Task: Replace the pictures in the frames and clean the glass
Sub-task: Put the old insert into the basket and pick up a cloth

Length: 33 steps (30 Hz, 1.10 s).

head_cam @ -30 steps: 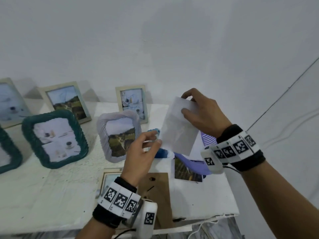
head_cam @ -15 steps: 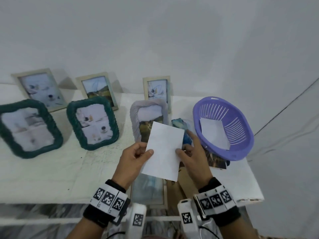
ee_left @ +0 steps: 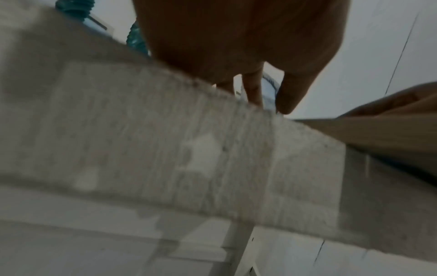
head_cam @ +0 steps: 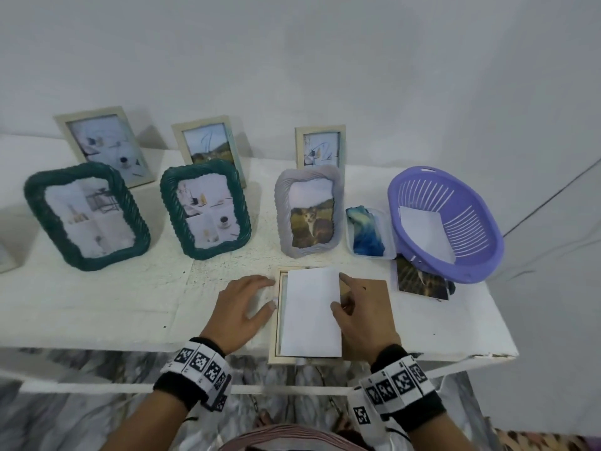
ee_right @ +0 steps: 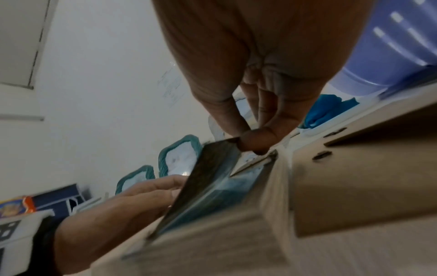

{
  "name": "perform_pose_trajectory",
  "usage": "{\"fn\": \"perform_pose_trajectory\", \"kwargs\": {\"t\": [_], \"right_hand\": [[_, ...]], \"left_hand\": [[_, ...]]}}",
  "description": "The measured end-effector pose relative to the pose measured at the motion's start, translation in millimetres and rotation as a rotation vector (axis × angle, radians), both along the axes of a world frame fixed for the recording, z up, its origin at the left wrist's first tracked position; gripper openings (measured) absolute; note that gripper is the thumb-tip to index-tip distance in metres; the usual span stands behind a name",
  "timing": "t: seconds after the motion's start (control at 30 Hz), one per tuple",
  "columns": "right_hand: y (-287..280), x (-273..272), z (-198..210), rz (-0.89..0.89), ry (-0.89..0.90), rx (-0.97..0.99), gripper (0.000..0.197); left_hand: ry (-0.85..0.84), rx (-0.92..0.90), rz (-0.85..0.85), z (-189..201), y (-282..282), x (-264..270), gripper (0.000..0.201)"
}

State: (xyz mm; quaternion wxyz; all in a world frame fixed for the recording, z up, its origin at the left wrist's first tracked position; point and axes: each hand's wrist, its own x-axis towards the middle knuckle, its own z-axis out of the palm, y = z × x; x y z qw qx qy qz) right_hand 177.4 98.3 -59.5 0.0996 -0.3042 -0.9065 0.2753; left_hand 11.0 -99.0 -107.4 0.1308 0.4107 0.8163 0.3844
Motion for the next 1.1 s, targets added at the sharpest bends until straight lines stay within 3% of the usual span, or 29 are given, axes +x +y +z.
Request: {"fn": "perform_pose_trajectory", "kwargs": {"t": [0.17,0.27,0.43,0.63,0.8,0.93,1.1], "right_hand": [[-16.8,-4.9,16.5,0.020,-0.136,0.048,0.039],[-25.3,-11.2,12.7,0.102,-0.132,0.137,0.032],[-36.0,-16.4,-5.2,0.075,-0.106,0.257,0.017],[-33.0,-11.4,-10.9,0.075,-0.057,0.246,0.021],[-18.3,1.5,-7.3,0.191,-0.138,0.139,0.037],[-3.9,20.0,-4.0,0.013,-0.078,0.264,0.027],[3.5,41.7,-11.1,-0.135,-0.381,0.301,0.044]], "left_hand": [[0.148,-0.008,0.000,-9.3,-1.5,4.1,0.046],[0.157,-0.008,0.005,-11.8,-1.8,3.3,0.045],[0.170,-0.012,0.005,-15.9,-1.5,2.1,0.044],[0.179,-0.001,0.012,-18.2,-0.1,2.0,0.044],[0.189,0.002,0.017,-21.2,-0.8,1.2,0.045],[0.195,0.006,0.025,-22.1,-1.0,2.8,0.046],[0.196,0.001,0.026,-21.8,-1.1,4.1,0.046]]}}
